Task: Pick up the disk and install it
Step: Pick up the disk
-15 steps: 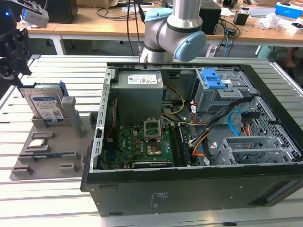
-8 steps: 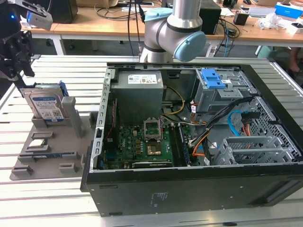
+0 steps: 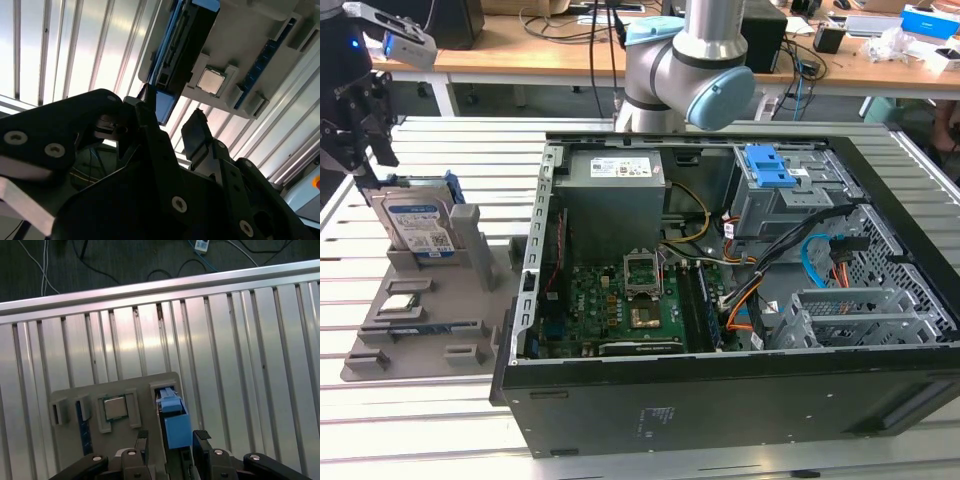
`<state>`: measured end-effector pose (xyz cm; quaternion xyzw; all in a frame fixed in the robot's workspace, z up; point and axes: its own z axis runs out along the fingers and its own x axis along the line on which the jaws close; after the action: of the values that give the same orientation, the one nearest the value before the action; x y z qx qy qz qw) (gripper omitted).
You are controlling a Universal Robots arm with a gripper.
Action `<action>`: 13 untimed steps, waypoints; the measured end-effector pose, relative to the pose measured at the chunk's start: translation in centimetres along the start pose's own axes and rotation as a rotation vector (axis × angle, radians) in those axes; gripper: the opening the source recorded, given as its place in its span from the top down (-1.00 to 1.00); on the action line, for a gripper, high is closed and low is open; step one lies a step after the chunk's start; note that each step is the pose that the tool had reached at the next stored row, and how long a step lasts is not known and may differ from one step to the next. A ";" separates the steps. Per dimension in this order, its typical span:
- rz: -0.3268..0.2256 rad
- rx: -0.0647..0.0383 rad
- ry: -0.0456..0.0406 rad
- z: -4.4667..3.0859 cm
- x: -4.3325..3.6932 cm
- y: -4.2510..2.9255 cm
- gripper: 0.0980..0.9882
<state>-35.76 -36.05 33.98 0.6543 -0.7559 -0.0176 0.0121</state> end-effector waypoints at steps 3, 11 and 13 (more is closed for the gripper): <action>-0.002 0.000 0.0011 0.29 -0.04 -0.09 0.14; -0.010 0.001 0.0062 1.06 -0.06 -0.24 0.14; -0.016 0.001 0.0075 1.23 -0.07 -0.29 0.14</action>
<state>-35.51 -36.01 32.75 0.6604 -0.7507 -0.0148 0.0145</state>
